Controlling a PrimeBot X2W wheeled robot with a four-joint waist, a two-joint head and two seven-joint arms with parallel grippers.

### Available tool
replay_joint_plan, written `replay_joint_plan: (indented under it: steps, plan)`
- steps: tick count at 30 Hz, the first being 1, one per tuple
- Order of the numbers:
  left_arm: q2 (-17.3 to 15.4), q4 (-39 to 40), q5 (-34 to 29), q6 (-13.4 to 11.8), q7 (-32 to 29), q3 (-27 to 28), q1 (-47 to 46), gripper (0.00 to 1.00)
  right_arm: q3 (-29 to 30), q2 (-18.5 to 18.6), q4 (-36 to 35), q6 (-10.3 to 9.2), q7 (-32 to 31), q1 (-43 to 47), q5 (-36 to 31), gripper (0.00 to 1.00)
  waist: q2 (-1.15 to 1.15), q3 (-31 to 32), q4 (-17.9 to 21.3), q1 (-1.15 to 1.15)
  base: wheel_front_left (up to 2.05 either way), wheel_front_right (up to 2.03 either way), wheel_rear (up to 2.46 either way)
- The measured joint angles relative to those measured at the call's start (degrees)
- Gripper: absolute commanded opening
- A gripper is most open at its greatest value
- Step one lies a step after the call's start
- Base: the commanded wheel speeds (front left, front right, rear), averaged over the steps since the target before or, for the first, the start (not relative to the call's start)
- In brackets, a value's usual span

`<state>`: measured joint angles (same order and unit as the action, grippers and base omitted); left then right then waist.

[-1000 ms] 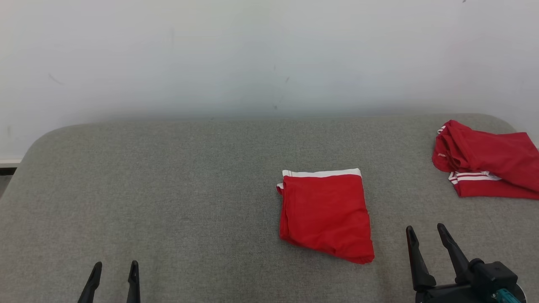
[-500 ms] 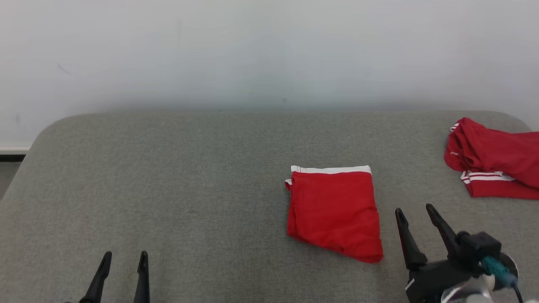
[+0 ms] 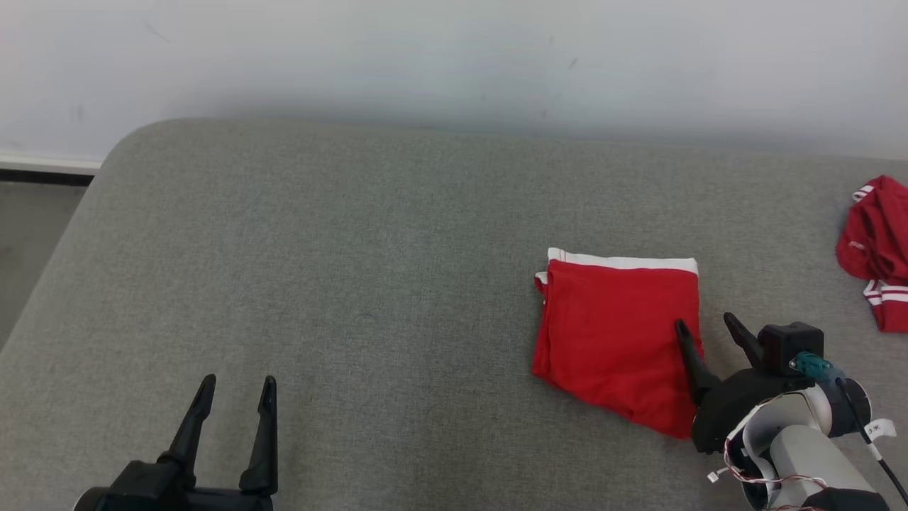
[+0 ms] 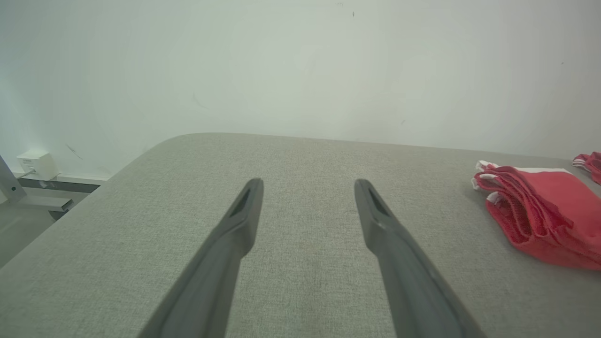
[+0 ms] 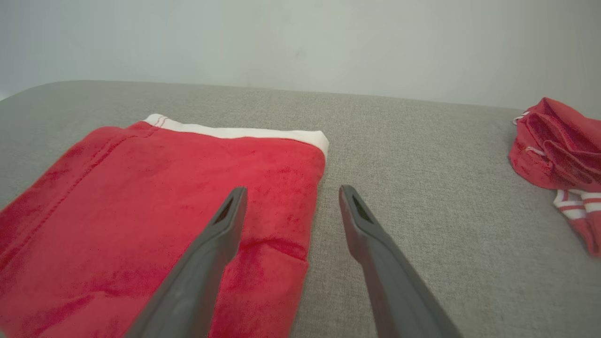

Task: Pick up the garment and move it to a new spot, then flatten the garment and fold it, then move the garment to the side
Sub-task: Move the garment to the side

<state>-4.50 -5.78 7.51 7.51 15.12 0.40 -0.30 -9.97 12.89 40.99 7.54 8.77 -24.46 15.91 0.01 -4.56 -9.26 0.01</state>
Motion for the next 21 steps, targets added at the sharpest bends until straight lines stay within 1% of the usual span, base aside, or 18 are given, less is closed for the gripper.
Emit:
replay_joint_plan:
  steps: [5,8,13,14,15,16,21]
  plan:
    - [0.26,-0.05,0.14,0.0,0.0,-0.59,-1.2,1.0,0.27,-0.7,8.1,0.0,0.1,-3.59,0.64,1.0,0.0,-2.62,-1.89,0.0,0.0,0.0,0.0]
    - [0.35,-0.2,0.26,0.0,0.0,-0.56,-2.05,1.0,-0.64,-1.8,11.52,0.0,0.34,-4.95,1.22,1.0,0.0,-4.02,-2.62,0.0,0.0,0.0,0.0]
    - [0.49,-0.66,0.62,0.0,0.0,-0.52,-2.79,1.0,-1.22,-2.61,15.72,0.01,1.2,-6.98,2.63,1.0,-0.01,-5.28,-2.87,0.0,0.0,0.0,0.0]
    - [0.53,-0.64,0.63,0.0,0.0,-0.43,-2.95,1.0,-1.34,-2.83,16.42,0.01,1.27,-7.22,2.97,0.8,-0.01,-5.32,-2.72,-0.01,0.0,0.0,0.0]
    - [0.55,-0.64,0.65,0.0,0.0,-0.44,-3.03,1.0,-1.72,-2.98,17.02,0.01,1.25,-7.54,3.22,0.29,-0.01,-5.37,-2.54,-0.01,0.0,0.0,0.0]
    - [0.57,-0.58,0.67,0.0,0.0,-0.45,-3.07,1.0,-2.0,-3.18,17.48,0.01,1.24,-7.84,3.61,0.0,-0.01,-5.43,-2.35,-0.02,0.0,0.0,0.0]
    - [0.68,-0.12,0.77,0.0,0.0,-0.37,-3.37,1.0,-4.63,-3.23,18.27,0.09,1.57,-9.59,4.75,0.0,-0.01,-6.29,-1.28,-0.01,0.0,0.0,0.0]
